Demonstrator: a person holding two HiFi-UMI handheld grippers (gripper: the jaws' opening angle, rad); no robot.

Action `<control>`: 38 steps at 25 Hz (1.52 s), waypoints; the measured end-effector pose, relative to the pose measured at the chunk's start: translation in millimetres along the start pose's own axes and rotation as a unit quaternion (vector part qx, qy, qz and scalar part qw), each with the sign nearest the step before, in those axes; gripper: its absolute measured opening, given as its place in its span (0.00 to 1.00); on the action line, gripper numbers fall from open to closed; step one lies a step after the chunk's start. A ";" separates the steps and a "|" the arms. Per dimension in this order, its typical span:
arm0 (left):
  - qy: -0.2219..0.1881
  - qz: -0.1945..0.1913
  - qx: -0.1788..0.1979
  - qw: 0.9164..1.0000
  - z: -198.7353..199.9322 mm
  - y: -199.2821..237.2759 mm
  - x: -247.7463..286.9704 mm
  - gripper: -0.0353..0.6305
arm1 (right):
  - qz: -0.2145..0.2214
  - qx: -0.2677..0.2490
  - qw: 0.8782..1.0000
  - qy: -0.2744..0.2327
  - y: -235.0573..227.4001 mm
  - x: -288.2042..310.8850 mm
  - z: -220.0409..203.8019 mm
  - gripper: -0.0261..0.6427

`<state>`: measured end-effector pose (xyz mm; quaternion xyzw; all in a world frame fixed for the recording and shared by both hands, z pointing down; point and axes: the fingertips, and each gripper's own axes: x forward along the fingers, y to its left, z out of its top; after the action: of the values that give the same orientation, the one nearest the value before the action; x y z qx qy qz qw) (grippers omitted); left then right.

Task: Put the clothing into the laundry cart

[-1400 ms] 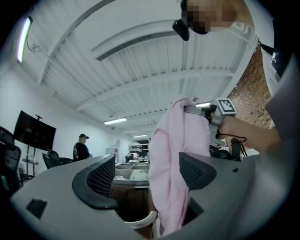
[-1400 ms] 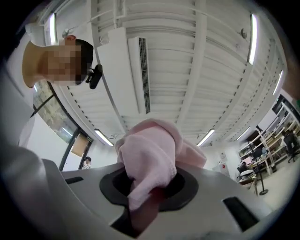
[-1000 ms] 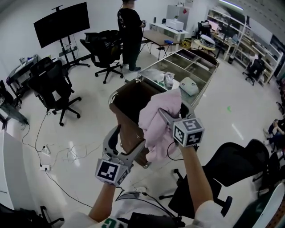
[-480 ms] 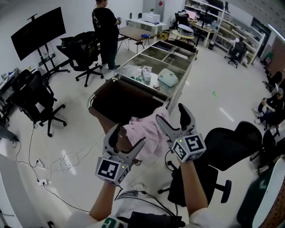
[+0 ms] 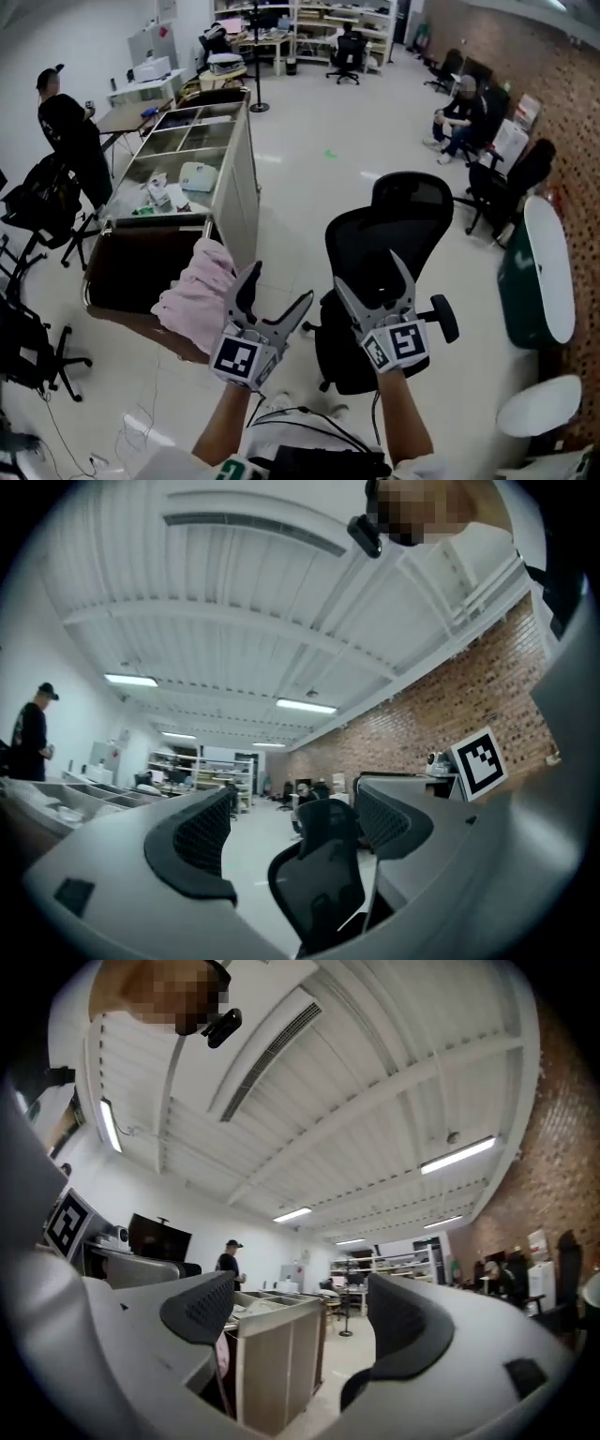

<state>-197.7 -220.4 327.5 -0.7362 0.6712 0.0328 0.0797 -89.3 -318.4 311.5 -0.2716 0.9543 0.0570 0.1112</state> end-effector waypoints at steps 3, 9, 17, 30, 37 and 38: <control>-0.002 -0.075 -0.032 0.997 19.3 -76.8 39.7 0.67 | -0.089 0.001 0.996 0.010 -59.6 -72.8 10.7 0.75; 0.007 -0.188 -0.052 0.981 10.2 -184.8 69.7 0.67 | -0.255 -0.012 0.966 0.033 -126.4 -203.1 14.8 0.74; 0.034 -0.234 -0.048 0.971 -41.0 -252.7 70.7 0.67 | -0.327 0.011 0.943 0.067 -144.6 -289.3 -8.6 0.74; 0.054 -0.213 -0.036 0.975 -55.5 -244.4 67.6 0.67 | -0.326 0.011 0.941 0.092 -140.5 -292.5 -28.3 0.73; 0.063 -0.195 -0.029 0.978 -60.6 -225.7 64.6 0.67 | -0.301 0.014 0.949 0.092 -136.8 -271.5 -34.7 0.73; 0.062 -0.193 -0.025 0.979 -61.6 -223.6 64.3 0.67 | -0.298 0.014 0.950 0.093 -135.6 -269.2 -35.4 0.73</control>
<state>27.0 -274.3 394.6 -0.8545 0.5187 -0.0127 0.0243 199.2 -303.0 404.7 -0.5460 0.8367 -0.0175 0.0381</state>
